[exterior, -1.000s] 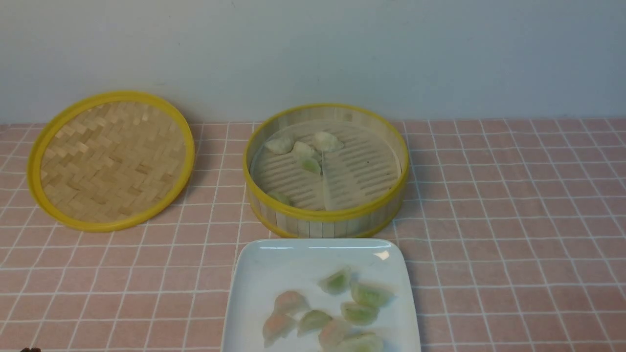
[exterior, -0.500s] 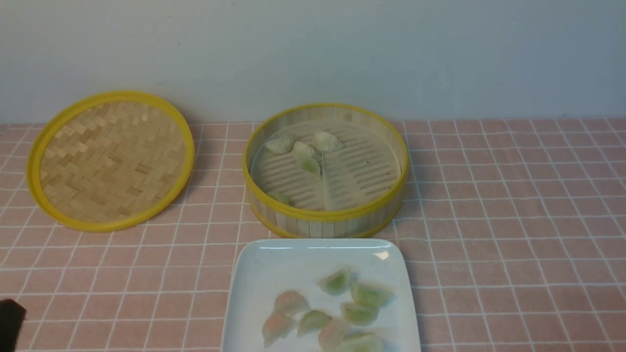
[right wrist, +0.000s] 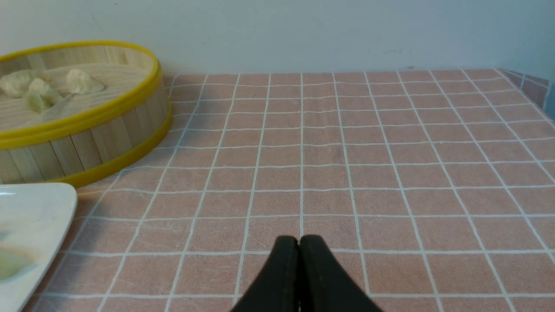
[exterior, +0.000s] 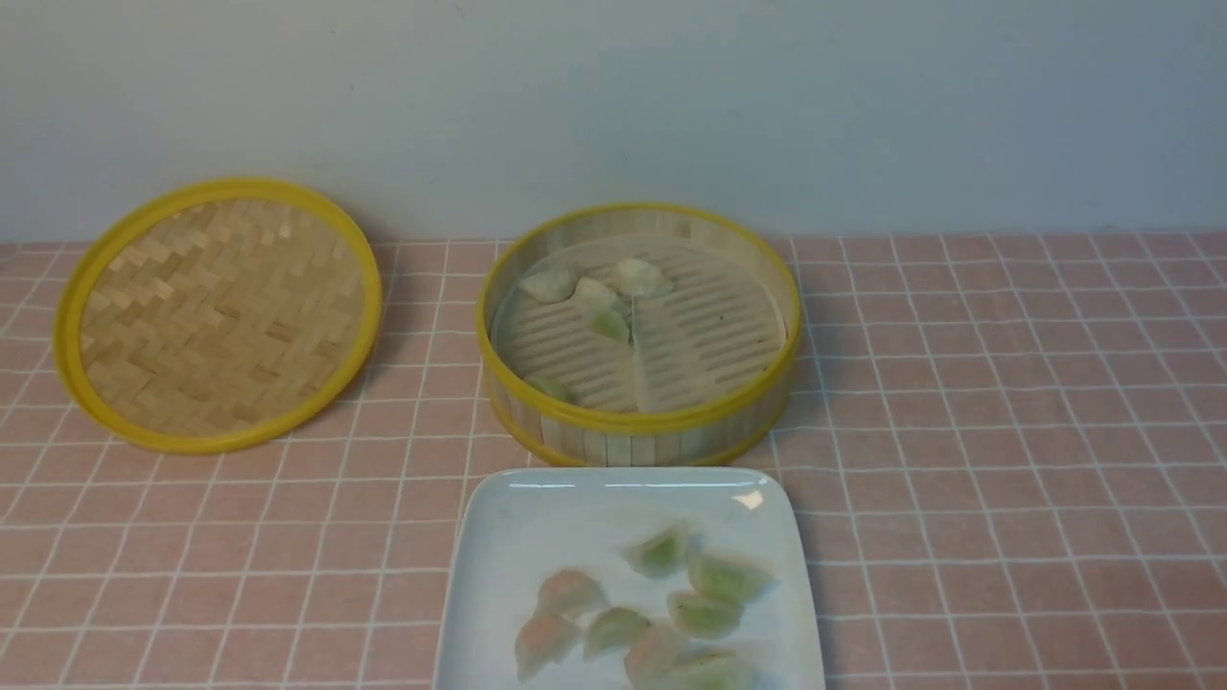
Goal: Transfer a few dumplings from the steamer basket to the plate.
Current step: Use the left arm to grab a dumpling from the steamer
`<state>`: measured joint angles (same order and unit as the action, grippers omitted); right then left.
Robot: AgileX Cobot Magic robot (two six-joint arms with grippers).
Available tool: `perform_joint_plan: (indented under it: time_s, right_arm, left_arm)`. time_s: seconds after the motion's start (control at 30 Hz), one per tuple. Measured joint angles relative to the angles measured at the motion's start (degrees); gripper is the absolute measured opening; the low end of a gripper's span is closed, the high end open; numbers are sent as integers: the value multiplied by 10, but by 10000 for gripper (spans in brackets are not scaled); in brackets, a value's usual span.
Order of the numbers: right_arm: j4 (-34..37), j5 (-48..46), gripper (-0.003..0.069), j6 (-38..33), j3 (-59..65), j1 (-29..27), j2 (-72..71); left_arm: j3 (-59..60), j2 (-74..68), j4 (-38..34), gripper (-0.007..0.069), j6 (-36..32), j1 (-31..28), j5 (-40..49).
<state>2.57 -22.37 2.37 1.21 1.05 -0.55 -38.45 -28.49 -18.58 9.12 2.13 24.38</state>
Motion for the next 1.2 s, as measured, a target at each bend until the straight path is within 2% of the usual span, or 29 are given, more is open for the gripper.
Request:
perform_joint_plan:
  time_s: [0.03, 0.1, 0.23, 0.33, 0.4, 0.53, 0.57, 0.67, 1.07, 1.2]
  right_arm:
    - [0, 0, -15, 0, 0, 0, 0]
    - [0, 0, -15, -1, 0, 0, 0]
    - [0, 0, -15, -1, 0, 0, 0]
    - [0, 0, -15, -1, 0, 0, 0]
    - [0, 0, -15, -1, 0, 0, 0]
    - [0, 0, -15, -1, 0, 0, 0]
    - [0, 0, -15, -1, 0, 0, 0]
    - [0, 0, -15, -2, 0, 0, 0]
    - [0, 0, -15, -2, 0, 0, 0]
    - [0, 0, -15, -2, 0, 0, 0]
  left_arm:
    - [-62, -69, 7, -6, -28, 0, 103]
    - [-152, -183, 6, -6, -91, 0, 220]
    - [-251, -340, -1, -6, -162, 0, 314]
    - [-301, -430, -3, -6, -179, 6, 347]
    - [-329, -479, 8, -6, -182, 18, 358]
    - [-389, -568, 58, -6, -176, 79, 363]
    - [-418, -607, 75, -6, -168, 110, 360]
    - [-471, -673, 87, -6, -164, 147, 357]
    - [-671, -888, 115, -1, -176, 214, 373]
    - [-689, -935, 127, 69, -184, 216, 345]
